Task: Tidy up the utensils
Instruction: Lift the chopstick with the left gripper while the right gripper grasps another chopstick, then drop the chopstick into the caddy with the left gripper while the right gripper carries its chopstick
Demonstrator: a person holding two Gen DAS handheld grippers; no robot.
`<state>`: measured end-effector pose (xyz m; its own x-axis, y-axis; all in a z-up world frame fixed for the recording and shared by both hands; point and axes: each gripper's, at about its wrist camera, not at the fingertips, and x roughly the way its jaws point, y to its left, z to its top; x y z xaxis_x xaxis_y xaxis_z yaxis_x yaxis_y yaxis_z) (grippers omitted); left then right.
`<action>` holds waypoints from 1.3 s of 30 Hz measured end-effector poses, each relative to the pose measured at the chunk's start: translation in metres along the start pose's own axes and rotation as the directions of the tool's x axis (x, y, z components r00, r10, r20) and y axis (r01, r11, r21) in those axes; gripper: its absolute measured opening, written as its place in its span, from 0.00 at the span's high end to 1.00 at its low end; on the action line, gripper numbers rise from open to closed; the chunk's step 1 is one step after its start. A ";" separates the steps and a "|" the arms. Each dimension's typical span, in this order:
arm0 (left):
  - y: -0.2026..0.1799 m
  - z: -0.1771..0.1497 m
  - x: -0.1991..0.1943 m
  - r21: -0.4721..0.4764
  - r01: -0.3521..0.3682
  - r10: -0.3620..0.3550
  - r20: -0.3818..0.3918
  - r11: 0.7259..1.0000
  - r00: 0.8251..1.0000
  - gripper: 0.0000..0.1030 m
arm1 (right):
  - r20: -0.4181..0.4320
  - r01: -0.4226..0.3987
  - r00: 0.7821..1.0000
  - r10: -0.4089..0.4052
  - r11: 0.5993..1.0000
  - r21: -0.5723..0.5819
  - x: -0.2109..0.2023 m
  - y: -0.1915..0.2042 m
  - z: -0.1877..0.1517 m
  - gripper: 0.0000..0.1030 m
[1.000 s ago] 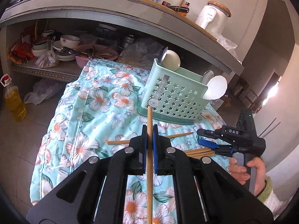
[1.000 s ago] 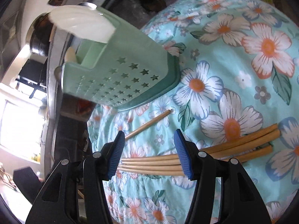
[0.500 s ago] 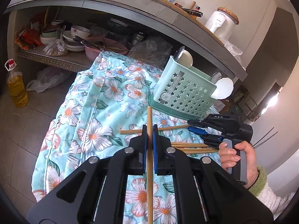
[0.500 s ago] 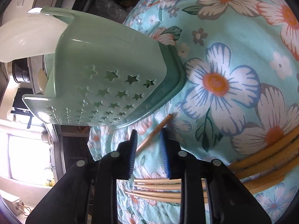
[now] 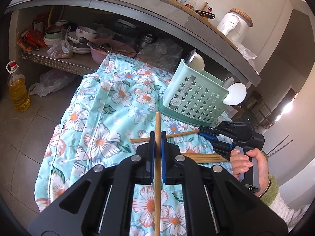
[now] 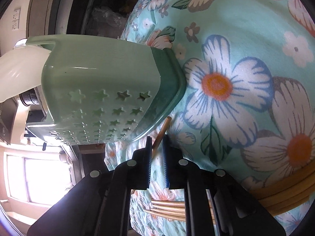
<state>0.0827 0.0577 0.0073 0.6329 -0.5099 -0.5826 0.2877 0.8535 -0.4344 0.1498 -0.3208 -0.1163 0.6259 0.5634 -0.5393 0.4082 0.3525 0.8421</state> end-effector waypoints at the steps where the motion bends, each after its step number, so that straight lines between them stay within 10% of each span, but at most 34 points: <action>1: 0.000 0.000 0.000 0.002 -0.001 0.001 0.001 1.000 1.000 0.96 | -0.002 -0.012 1.000 0.012 1.000 -0.002 -0.007 -0.003 0.001 0.90; 13: -0.013 0.011 -0.005 0.029 -0.019 0.018 0.020 0.999 1.000 0.96 | 0.133 -0.034 0.986 0.103 0.897 -0.441 -0.100 0.057 -0.043 0.93; 25: -0.053 0.057 -0.029 0.116 0.020 -0.034 0.117 0.993 0.993 0.96 | 0.235 -0.037 0.956 0.177 0.863 -0.504 -0.175 0.046 -0.044 0.94; 39: -0.156 0.160 -0.052 0.291 0.039 -0.152 0.378 0.956 0.913 0.96 | 0.339 -0.096 0.896 0.286 0.871 -0.482 -0.251 0.018 -0.030 0.94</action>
<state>0.1201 -0.0319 0.2149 0.8059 -0.5548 -0.2068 0.5085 0.8275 -0.2380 -0.0196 -0.4337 0.0341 0.9032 0.3522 -0.2454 -0.0245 0.6130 0.7897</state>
